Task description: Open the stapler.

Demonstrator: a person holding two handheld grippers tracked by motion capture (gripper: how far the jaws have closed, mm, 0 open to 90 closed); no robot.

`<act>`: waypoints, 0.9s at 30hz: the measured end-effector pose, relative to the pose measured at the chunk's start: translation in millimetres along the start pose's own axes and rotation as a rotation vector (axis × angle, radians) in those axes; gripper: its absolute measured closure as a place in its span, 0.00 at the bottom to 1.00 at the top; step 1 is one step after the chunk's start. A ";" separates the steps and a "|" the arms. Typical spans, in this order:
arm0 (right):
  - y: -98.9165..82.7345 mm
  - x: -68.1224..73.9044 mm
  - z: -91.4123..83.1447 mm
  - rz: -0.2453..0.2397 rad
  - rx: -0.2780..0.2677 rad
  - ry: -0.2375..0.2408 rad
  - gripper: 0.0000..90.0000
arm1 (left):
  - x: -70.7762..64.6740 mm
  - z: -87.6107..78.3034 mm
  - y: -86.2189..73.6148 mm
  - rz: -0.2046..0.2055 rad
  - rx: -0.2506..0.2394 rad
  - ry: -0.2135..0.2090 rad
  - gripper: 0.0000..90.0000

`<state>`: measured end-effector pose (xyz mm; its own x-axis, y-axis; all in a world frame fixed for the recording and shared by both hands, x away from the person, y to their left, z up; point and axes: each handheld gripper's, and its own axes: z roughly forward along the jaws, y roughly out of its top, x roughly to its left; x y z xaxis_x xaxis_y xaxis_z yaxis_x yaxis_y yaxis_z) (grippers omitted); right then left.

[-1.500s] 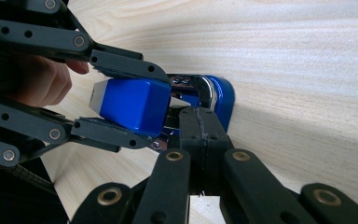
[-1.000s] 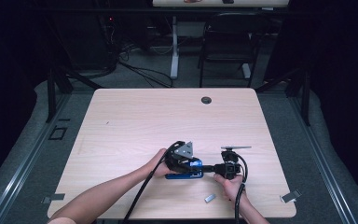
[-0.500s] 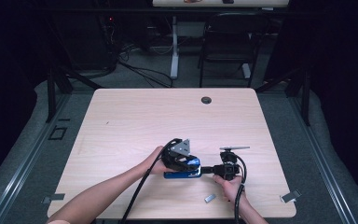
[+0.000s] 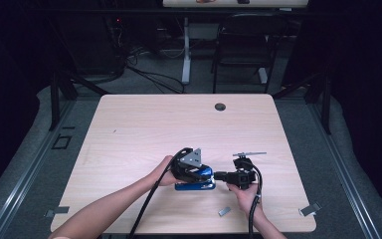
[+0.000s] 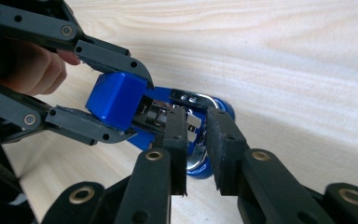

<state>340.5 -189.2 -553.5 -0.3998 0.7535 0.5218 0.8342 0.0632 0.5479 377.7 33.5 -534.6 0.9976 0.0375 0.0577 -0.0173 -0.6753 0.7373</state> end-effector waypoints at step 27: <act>8.4 6.2 10.5 -0.096 0.028 -0.031 0.91 | -7.0 -7.9 3.3 0.034 0.013 0.063 0.72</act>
<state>349.0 -177.1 -552.5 -0.4670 0.7630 0.4469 0.8031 0.1545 0.5755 370.2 36.8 -527.3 0.9903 0.0607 0.1251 -0.0496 -0.6864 0.7255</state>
